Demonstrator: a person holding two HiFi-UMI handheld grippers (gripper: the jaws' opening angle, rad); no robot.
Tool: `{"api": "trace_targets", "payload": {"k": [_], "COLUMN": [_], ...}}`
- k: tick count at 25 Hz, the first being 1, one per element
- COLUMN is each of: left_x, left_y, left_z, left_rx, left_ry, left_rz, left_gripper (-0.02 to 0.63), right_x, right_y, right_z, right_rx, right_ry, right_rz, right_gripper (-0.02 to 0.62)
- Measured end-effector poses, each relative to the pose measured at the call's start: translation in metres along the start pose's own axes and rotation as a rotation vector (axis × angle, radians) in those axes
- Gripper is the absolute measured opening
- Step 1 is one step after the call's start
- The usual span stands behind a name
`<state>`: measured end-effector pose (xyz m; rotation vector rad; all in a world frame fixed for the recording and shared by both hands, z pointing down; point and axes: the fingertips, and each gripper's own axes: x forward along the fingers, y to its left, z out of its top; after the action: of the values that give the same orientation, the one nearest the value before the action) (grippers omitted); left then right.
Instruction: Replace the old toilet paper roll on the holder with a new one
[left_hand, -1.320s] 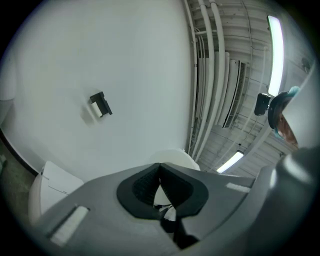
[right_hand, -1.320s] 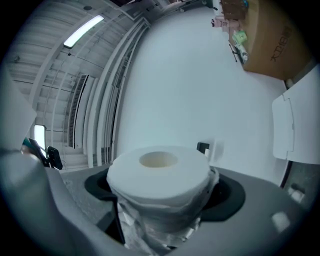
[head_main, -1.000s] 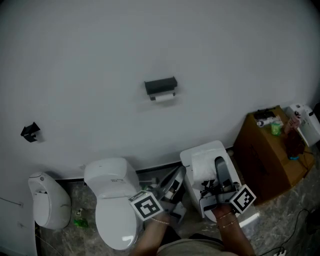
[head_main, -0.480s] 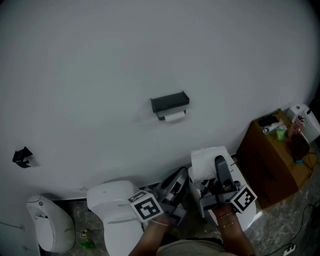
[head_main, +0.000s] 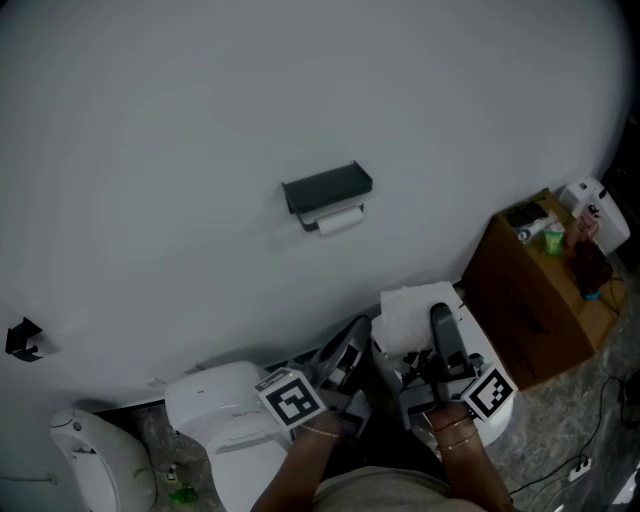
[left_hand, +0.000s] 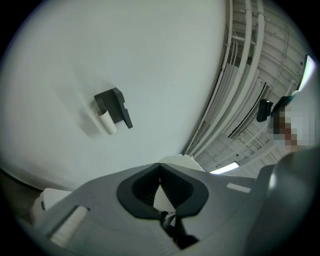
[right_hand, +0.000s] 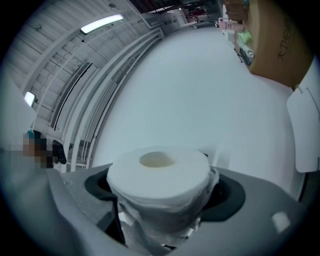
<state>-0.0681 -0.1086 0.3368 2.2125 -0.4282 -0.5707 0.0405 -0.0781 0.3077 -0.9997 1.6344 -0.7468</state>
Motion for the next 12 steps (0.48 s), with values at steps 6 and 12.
{"api": "trace_targets", "payload": {"k": [6,12], "left_x": [0.041,0.073], "left_y": [0.023,0.052], "left_z": [0.010,0.041], "left_rx": [-0.012,0.049], "left_ry": [-0.009,-0.053], "left_rz": [0.010,0.050], "left_gripper": [0.005,0.006], "right_x": [0.034,0.086], "right_y": [-0.033,-0.059], "right_z": [0.021,0.034], "right_rx": [0.034,0.052], "right_ry": [-0.001,0.038], "right_rz": [-0.014,0.011], "right_gripper": [0.471,0.471]}}
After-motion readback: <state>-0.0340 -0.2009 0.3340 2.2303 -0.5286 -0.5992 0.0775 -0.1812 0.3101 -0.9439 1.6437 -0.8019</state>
